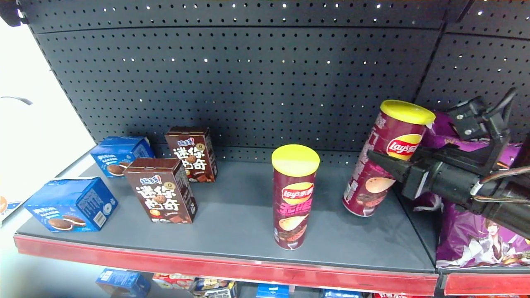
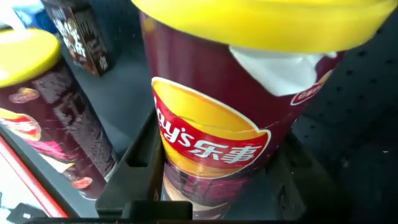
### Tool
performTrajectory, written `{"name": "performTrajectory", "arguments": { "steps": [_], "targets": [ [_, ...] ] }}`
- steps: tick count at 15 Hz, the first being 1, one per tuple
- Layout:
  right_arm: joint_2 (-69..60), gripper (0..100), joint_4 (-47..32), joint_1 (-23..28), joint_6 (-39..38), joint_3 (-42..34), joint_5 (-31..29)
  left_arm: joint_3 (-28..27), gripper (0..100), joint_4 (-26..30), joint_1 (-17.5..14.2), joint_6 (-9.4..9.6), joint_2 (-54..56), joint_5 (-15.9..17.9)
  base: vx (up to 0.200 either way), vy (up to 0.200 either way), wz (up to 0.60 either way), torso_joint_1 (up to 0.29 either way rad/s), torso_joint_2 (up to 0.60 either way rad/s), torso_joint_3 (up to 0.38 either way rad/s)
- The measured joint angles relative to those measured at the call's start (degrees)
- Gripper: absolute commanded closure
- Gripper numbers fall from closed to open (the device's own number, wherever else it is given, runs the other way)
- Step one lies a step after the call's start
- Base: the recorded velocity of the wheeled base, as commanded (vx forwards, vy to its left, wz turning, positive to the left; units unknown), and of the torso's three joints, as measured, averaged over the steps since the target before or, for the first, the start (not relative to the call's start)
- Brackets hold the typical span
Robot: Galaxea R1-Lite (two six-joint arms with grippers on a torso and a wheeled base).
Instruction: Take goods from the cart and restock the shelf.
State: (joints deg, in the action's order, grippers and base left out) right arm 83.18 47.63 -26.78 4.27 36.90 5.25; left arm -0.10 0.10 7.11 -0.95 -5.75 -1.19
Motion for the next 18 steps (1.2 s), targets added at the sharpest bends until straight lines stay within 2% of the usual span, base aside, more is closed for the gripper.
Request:
{"name": "performTrajectory", "arguments": {
  "steps": [3, 10, 13, 18],
  "targets": [
    [4.06, 100, 1.56, -0.41, 0.13, 3.12, -0.55, 0.0, 0, -0.05, 0.0, 0.0, 0.0, -0.02, 0.0, 0.0, 0.0, 0.0, 0.0, 0.0],
    [15.91, 100, 1.58, -2.56, 0.27, 16.51, -4.74, 0.0, 0, -0.02, 0.0, 0.0, -0.05, -0.02, 0.0, 0.0, 0.0, 0.0, 0.0, 0.0],
    [20.35, 100, 1.0, -3.78, 0.29, 21.44, -8.51, 0.0, 0, 0.0, 0.0, 0.0, -0.05, -0.02, 0.0, 0.0, 0.0, 0.0, 0.0, 0.0],
    [25.48, 100, 0.0, -4.89, 0.29, 27.32, -9.0, 0.0, 0, 0.0, 0.0, 0.0, -0.05, 0.0, 0.0, 0.0, 0.0, 0.0, 0.0, 0.0]
  ]
}}
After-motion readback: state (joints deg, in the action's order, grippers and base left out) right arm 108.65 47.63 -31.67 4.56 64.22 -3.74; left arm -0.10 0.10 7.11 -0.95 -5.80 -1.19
